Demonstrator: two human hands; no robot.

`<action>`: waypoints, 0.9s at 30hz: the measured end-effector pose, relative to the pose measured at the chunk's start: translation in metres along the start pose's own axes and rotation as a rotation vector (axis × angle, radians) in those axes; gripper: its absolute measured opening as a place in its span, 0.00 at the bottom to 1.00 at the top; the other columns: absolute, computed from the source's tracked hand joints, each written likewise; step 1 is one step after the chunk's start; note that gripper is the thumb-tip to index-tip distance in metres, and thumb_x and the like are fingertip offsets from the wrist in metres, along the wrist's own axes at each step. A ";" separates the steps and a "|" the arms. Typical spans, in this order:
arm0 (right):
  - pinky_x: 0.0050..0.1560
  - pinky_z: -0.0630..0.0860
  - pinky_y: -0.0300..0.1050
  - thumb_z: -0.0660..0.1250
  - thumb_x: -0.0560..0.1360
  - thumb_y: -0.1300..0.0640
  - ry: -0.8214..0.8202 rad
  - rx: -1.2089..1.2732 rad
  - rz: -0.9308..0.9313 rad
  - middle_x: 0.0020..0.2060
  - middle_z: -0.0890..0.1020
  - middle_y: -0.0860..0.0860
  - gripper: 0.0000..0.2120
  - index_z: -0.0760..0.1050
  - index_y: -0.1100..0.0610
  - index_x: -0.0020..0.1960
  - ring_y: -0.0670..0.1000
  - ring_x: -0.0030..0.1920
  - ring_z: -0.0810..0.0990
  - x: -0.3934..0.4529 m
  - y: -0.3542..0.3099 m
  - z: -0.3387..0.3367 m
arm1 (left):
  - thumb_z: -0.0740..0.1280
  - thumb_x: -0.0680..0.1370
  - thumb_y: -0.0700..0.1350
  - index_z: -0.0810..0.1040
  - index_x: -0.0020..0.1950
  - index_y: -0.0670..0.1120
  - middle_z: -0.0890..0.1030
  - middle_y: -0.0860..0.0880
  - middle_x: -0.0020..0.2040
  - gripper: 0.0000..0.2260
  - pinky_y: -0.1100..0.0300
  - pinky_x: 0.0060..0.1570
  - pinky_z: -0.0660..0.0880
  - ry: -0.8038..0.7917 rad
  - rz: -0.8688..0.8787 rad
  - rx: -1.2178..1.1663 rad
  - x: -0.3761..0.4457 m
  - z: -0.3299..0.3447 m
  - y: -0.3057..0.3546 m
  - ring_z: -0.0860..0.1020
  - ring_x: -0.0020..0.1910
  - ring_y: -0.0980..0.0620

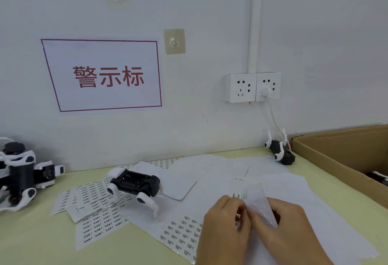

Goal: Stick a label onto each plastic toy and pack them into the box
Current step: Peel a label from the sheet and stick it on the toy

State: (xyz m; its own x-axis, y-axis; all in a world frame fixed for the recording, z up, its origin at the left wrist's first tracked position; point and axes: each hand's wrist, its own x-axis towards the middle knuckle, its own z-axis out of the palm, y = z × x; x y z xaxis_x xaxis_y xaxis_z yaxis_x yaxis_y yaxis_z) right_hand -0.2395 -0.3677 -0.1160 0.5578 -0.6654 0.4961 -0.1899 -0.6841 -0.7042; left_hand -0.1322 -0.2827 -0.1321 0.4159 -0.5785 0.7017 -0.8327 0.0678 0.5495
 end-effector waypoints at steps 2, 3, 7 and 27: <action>0.27 0.65 0.35 0.74 0.71 0.58 -0.011 0.017 0.027 0.27 0.79 0.53 0.11 0.79 0.57 0.31 0.48 0.27 0.74 0.000 -0.003 -0.001 | 0.70 0.75 0.40 0.81 0.42 0.45 0.78 0.53 0.39 0.02 0.71 0.37 0.71 -0.008 -0.025 -0.003 0.000 0.000 0.001 0.73 0.34 0.62; 0.27 0.64 0.35 0.74 0.71 0.58 -0.018 0.022 0.036 0.27 0.79 0.54 0.11 0.79 0.57 0.31 0.46 0.26 0.73 0.000 -0.004 -0.001 | 0.70 0.75 0.40 0.80 0.43 0.45 0.78 0.53 0.39 0.02 0.70 0.37 0.71 -0.011 -0.037 0.004 -0.001 0.000 0.001 0.73 0.34 0.61; 0.26 0.63 0.35 0.74 0.70 0.59 -0.049 0.014 0.074 0.25 0.77 0.53 0.13 0.77 0.57 0.29 0.44 0.24 0.69 0.000 -0.009 -0.003 | 0.69 0.75 0.40 0.79 0.41 0.47 0.76 0.58 0.37 0.04 0.71 0.36 0.70 -0.037 -0.150 -0.022 0.001 0.000 0.002 0.73 0.33 0.62; 0.29 0.70 0.31 0.70 0.75 0.62 -0.115 0.159 0.242 0.28 0.83 0.49 0.12 0.84 0.50 0.36 0.44 0.25 0.77 0.004 -0.020 -0.008 | 0.72 0.77 0.43 0.81 0.40 0.49 0.83 0.49 0.35 0.06 0.56 0.29 0.78 0.030 -0.565 -0.436 0.013 -0.011 -0.006 0.79 0.28 0.55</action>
State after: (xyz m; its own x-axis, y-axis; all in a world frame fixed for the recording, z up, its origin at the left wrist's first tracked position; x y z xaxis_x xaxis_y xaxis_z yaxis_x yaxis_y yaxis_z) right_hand -0.2398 -0.3588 -0.0963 0.6013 -0.7589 0.2498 -0.2047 -0.4486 -0.8700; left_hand -0.1175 -0.2817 -0.1216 0.7559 -0.5987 0.2649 -0.2675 0.0869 0.9596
